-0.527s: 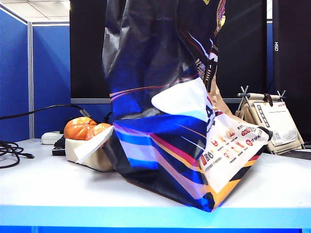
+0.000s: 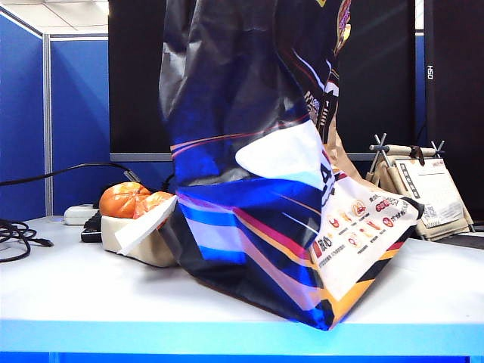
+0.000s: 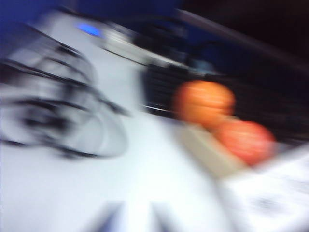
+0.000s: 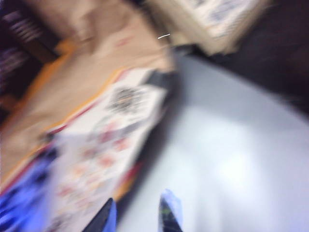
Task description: Open the paper bag and put two oranges into the paper bag.
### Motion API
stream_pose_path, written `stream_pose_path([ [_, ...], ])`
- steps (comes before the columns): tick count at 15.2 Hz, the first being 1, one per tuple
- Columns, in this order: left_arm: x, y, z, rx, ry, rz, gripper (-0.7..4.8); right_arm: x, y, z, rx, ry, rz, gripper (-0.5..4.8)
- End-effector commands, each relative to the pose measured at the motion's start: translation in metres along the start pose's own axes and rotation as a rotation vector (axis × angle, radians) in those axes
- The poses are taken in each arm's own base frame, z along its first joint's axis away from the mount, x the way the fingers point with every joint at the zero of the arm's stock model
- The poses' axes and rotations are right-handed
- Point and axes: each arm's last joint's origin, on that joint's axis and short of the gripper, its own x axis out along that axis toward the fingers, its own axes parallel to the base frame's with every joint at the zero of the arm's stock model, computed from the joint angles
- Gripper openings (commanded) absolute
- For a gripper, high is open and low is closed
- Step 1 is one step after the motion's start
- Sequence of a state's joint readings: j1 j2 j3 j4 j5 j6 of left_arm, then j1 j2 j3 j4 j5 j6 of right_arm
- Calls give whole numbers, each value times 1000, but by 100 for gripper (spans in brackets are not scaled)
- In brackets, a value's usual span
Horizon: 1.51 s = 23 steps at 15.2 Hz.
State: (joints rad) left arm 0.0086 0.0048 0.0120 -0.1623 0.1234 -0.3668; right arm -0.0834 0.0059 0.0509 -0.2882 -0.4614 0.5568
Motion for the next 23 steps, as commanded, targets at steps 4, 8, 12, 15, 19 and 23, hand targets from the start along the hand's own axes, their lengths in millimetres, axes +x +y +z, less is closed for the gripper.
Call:
stream_pose_path([
  [4, -25, -34, 58, -132, -109, -364, 310, -34, 63, 57, -78, -198, 474, 174],
  [8, -15, -64, 131, -87, 4, -429, 319, -72, 116, 105, -232, -307, 559, 222],
  [12, 67, -87, 221, 81, 262, -291, 350, -95, 181, 185, -441, -380, 620, 312],
  [15, 131, -86, 239, 66, 432, -247, 350, -92, 207, 227, -463, -341, 667, 312],
  [19, 209, -77, 182, 67, 694, -253, 391, -68, 205, 243, -369, -193, 670, 311],
  [23, 255, -82, 128, 220, 773, -138, 479, -65, 203, 243, -376, -179, 664, 311],
])
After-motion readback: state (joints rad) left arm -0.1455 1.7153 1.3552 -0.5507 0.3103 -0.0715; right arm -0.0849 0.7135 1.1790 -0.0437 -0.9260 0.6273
